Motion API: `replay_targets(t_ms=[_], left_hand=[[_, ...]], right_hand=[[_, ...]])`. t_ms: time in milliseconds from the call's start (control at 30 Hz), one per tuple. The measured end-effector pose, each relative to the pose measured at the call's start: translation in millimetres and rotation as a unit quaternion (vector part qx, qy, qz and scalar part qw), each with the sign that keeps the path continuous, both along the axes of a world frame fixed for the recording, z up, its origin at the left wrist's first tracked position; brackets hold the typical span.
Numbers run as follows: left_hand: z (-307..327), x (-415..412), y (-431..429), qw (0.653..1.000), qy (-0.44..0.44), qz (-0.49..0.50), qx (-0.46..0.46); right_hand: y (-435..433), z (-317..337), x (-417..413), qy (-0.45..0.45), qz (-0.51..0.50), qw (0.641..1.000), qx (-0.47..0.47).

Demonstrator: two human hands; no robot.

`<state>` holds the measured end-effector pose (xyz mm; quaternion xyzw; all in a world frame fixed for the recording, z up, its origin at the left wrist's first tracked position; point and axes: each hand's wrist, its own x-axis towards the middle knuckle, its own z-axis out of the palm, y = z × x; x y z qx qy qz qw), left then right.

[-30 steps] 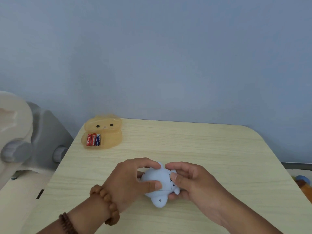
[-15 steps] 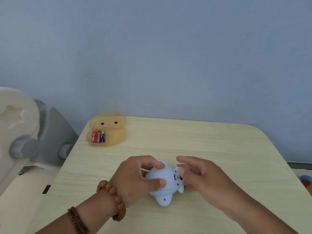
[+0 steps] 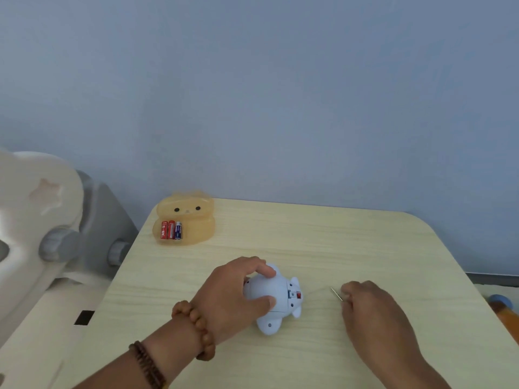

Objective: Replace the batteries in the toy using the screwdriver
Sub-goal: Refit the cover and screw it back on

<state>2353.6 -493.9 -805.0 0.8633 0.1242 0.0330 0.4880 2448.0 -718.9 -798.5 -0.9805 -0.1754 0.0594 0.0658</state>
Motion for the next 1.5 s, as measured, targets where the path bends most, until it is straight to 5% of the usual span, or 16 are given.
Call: replay_targets(t_ms=[100, 267, 433, 833, 1133, 1500], left_hand=[[-1, 0, 0, 1.000, -0.004, 0.004, 0.008], [-3, 1, -1, 1.000, -0.014, 0.005, 0.014], [-2, 2, -2, 1.000, -0.014, 0.011, 0.013], [-2, 4, -4, 1.000, -0.011, 0.018, 0.015], [-1, 7, -6, 0.999, -0.017, 0.015, 0.038], [-3, 10, -3, 0.999, -0.022, 0.025, 0.024]], right_hand=[[-2, -2, 0, -0.012, 0.051, 0.998, 0.016], [1, 26, 0, 0.028, 0.087, 0.948, 0.305], [10, 43, -5, 0.005, 0.127, 0.915, 0.384], [17, 34, 2, -0.050, 0.220, 0.924, 0.308], [44, 51, 11, -0.151, 0.346, 0.926, 0.028], [56, 90, 27, -0.035, 0.359, 0.912, -0.194]])
